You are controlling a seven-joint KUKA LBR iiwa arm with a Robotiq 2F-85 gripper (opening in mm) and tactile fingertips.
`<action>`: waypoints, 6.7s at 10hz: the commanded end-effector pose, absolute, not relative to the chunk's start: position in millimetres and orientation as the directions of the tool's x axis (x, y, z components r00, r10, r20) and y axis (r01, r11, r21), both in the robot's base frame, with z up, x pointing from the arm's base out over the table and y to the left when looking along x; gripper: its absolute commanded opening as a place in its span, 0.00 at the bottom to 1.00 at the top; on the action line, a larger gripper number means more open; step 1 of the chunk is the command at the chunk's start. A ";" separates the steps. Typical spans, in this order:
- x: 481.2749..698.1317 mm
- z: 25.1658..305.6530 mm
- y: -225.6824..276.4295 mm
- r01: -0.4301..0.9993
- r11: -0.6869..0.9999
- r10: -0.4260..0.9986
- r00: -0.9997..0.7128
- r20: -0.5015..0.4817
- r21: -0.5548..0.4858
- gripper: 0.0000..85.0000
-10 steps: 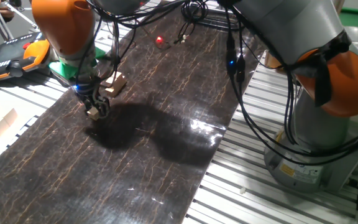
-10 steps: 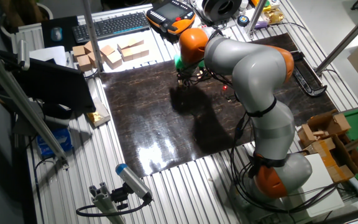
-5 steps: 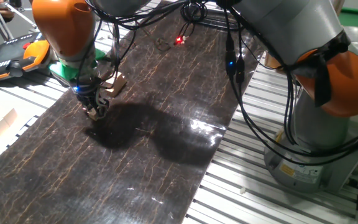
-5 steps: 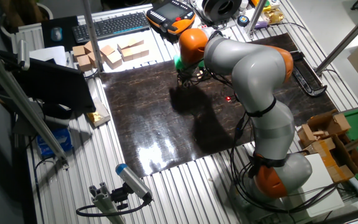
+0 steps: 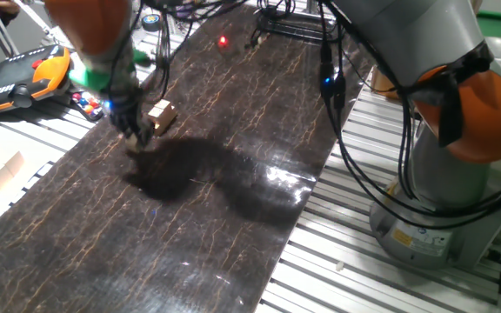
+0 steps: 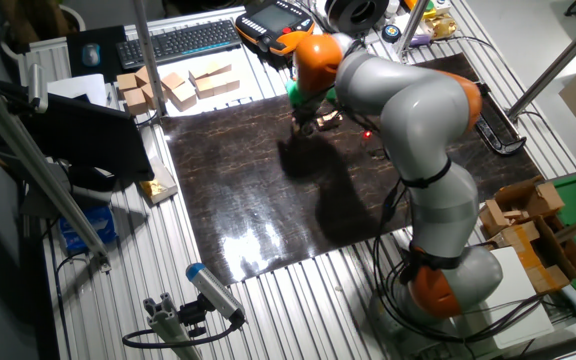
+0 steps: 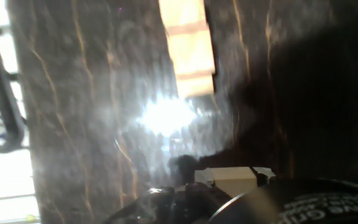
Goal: Stack the blocks into a pyramid shape
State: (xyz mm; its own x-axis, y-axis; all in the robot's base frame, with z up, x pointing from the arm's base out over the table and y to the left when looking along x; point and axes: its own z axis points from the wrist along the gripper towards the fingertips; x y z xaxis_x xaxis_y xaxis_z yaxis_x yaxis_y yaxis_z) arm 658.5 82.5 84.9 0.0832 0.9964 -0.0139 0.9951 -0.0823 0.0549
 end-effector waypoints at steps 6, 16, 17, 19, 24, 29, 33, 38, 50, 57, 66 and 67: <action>664.9 108.4 19.1 0.999 -0.008 1.000 0.009 -0.018 0.048 0.01; 667.1 99.6 -14.8 0.999 -0.019 1.000 0.019 -0.008 0.048 0.01; 667.1 98.3 -16.8 0.999 -0.015 1.000 0.015 -0.004 0.048 0.01; 667.0 96.6 -19.3 0.999 -0.010 1.000 0.010 0.002 0.045 0.01; 669.7 93.5 -19.6 0.999 0.014 1.000 -0.014 0.009 0.037 0.01; 669.3 94.4 -19.3 0.999 0.015 1.000 -0.016 0.019 0.034 0.01; 669.3 94.4 -19.3 1.000 -0.018 1.000 0.018 0.006 0.005 0.01; 669.3 94.4 -19.3 1.000 0.011 0.998 -0.010 0.064 -0.010 0.01; 675.3 95.6 -22.7 1.000 0.014 1.000 -0.014 0.020 0.007 0.01; 675.7 93.2 -23.3 1.000 0.024 1.000 -0.024 0.017 0.005 0.01; 675.6 92.7 -23.5 1.000 0.028 1.000 -0.028 0.012 0.004 0.55; 675.5 92.7 -23.6 1.000 0.028 1.000 -0.028 0.012 0.004 0.57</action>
State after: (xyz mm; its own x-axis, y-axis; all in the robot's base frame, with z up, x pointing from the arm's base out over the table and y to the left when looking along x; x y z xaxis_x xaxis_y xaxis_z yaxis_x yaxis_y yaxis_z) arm 675.4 -23.6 92.8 -0.0290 0.9995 0.0122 0.9996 0.0290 0.0038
